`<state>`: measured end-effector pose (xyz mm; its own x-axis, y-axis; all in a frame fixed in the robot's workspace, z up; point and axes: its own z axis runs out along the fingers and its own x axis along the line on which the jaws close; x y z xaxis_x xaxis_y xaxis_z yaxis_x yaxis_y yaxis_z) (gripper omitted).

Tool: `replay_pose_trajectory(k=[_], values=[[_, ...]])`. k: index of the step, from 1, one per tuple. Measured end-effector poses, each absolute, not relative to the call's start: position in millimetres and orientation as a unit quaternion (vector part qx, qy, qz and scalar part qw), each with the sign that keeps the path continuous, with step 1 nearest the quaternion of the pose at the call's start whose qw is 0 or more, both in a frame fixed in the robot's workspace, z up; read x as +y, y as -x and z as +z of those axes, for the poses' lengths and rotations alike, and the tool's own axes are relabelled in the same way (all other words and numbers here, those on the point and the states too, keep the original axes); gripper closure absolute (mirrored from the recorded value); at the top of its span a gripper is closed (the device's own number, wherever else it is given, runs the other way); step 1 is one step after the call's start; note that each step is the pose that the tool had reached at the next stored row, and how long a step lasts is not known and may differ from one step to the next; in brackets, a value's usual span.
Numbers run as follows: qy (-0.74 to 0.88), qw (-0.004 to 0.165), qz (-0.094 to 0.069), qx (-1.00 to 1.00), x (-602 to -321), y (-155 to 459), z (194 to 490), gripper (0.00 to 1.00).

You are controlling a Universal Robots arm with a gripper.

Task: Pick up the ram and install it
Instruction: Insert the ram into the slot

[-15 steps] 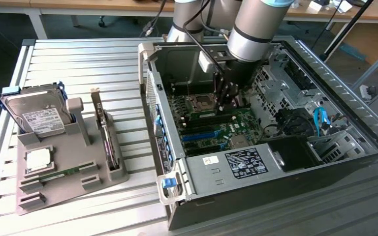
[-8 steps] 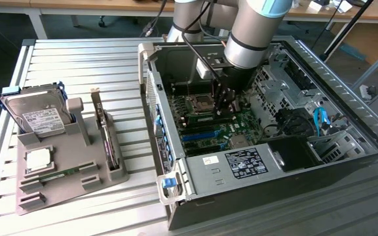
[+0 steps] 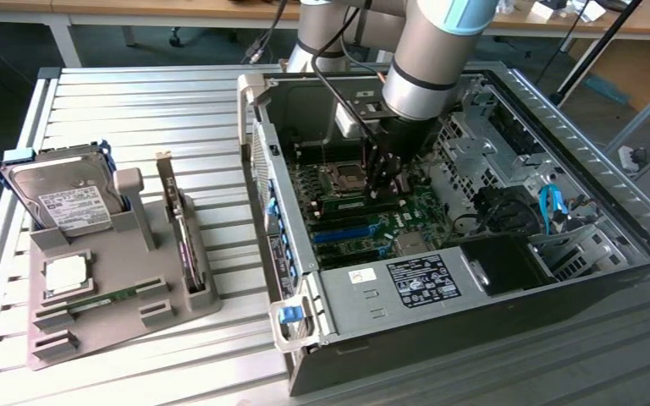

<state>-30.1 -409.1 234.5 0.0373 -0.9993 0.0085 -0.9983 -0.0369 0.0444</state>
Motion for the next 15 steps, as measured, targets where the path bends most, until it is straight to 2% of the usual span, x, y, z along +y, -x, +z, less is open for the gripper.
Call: replay_pose_trajectory(k=[15], values=[[-0.720,0.018,-0.013,-0.694,-407.6,30.1,230.0,0.86]])
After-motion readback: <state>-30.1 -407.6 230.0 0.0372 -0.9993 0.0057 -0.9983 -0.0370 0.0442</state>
